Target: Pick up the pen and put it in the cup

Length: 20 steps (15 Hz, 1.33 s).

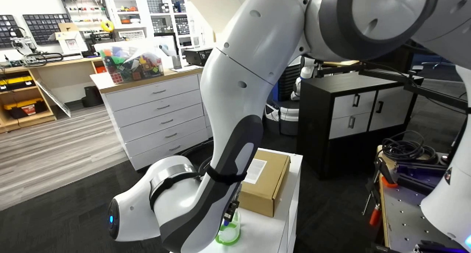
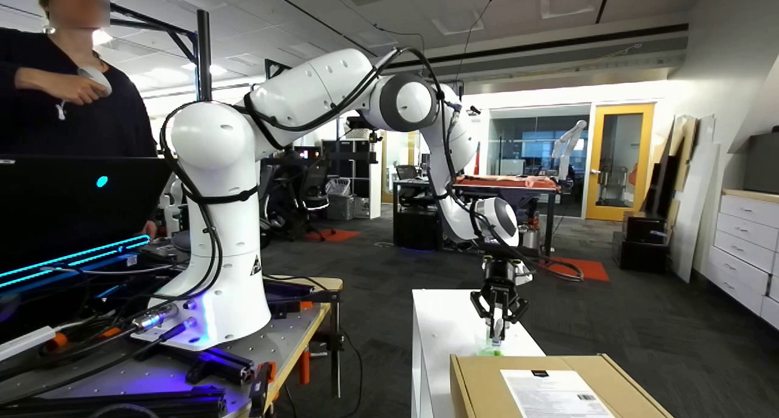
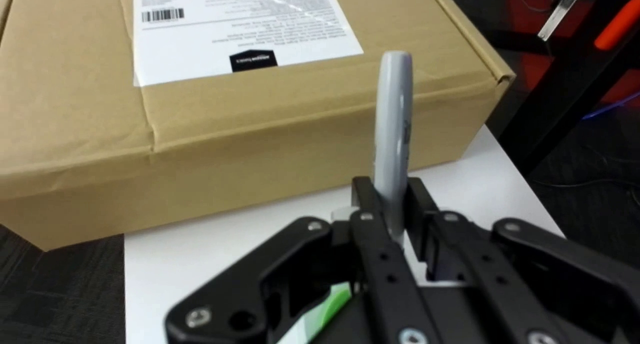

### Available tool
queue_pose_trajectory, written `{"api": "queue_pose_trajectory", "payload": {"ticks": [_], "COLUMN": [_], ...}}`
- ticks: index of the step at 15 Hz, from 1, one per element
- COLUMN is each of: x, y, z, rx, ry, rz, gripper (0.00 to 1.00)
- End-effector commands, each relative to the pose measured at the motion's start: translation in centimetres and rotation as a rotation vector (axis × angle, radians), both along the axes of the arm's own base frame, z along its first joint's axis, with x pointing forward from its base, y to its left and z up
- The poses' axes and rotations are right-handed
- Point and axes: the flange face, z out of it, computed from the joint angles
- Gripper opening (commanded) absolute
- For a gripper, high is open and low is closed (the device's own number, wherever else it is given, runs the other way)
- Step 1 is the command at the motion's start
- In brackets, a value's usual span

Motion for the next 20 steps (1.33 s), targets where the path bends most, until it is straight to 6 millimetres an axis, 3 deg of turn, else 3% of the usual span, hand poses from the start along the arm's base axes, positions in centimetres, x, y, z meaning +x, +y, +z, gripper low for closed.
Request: {"api": "queue_pose_trajectory", "payload": {"ticks": [1,2,3,11,13,20], "x": [1.2,1.4,1.6,3.6,4.1,6.2], "y": [0.7,0.8,0.9,1.3,1.2,-0.4], "z": [-0.5,-0.8,-0.8,1.2,2.0,4.4], "rx": [0.008,0.011,0.013,0.037,0.052,0.205], "ry": [-0.011,-0.013,-0.013,-0.046,-0.063,-0.111], "rz": [0.040,0.040,0.042,0.016,0.000,-0.177], "gripper": [0.09,0.43,0.44,0.95,1.00,1.00]}}
